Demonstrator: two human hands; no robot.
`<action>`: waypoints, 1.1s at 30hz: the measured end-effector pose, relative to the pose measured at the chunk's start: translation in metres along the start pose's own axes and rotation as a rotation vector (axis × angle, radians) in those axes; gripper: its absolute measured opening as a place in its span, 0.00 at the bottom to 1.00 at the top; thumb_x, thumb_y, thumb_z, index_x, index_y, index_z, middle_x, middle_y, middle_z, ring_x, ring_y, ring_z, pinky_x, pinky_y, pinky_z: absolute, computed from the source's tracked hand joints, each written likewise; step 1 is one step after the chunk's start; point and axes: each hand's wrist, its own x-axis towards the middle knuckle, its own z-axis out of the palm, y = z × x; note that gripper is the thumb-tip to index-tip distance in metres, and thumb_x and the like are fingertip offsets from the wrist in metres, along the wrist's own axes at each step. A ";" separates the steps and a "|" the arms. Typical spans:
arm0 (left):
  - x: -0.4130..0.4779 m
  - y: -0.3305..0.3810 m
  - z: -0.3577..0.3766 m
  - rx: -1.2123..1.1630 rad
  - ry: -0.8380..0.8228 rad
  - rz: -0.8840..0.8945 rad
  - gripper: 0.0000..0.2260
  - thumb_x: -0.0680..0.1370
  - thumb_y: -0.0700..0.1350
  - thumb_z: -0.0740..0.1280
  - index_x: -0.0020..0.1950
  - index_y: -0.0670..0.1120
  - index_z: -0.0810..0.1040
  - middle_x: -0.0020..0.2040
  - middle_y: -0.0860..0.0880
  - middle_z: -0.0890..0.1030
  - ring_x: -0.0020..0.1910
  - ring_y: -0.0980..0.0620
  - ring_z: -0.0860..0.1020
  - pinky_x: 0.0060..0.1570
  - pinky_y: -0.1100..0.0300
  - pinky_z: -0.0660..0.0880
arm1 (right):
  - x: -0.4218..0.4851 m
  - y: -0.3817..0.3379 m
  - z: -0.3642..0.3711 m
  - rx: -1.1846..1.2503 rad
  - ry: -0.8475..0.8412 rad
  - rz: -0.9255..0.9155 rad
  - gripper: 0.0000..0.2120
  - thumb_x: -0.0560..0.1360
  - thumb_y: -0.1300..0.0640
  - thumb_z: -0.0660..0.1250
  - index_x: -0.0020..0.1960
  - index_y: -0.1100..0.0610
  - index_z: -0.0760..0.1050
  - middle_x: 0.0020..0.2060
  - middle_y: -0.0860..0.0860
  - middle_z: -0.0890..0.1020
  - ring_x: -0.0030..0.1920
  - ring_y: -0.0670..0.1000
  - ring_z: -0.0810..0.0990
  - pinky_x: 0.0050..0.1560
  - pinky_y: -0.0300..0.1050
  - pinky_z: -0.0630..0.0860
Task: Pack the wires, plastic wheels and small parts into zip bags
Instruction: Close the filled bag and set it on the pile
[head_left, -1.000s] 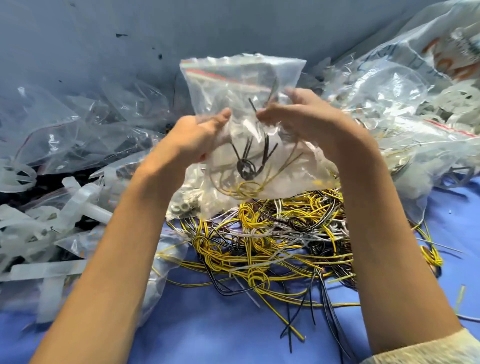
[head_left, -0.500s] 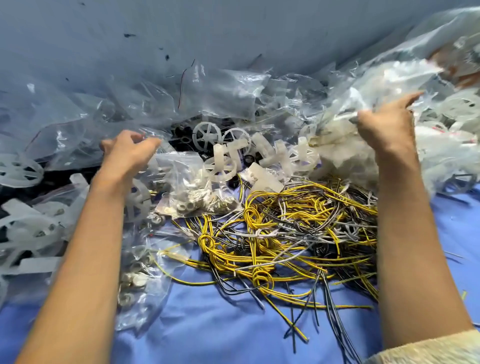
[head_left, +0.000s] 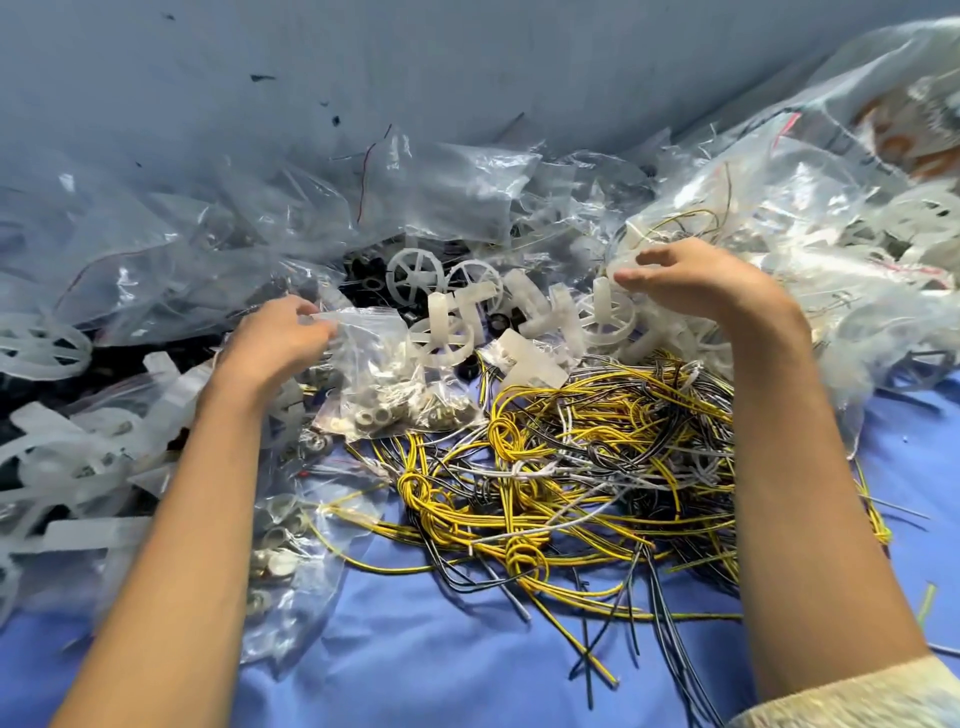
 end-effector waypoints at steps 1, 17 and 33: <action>0.000 -0.001 0.000 0.013 0.026 0.005 0.16 0.78 0.48 0.64 0.65 0.47 0.73 0.64 0.43 0.76 0.60 0.41 0.74 0.57 0.47 0.74 | 0.000 0.001 0.000 -0.002 0.001 -0.002 0.26 0.77 0.45 0.64 0.70 0.59 0.69 0.68 0.55 0.73 0.65 0.55 0.73 0.67 0.51 0.68; 0.003 0.000 -0.006 -0.163 0.275 0.061 0.09 0.74 0.35 0.65 0.41 0.49 0.78 0.45 0.46 0.81 0.52 0.45 0.79 0.56 0.51 0.76 | -0.001 -0.002 0.005 -0.148 -0.231 -0.120 0.33 0.76 0.40 0.63 0.75 0.55 0.61 0.73 0.51 0.66 0.67 0.50 0.70 0.61 0.43 0.65; 0.022 -0.012 -0.017 0.048 0.181 0.040 0.15 0.76 0.47 0.67 0.61 0.44 0.75 0.61 0.41 0.78 0.62 0.39 0.73 0.63 0.47 0.69 | -0.003 -0.003 0.000 -0.127 -0.238 -0.157 0.30 0.76 0.40 0.61 0.74 0.52 0.63 0.71 0.51 0.68 0.64 0.50 0.72 0.58 0.45 0.65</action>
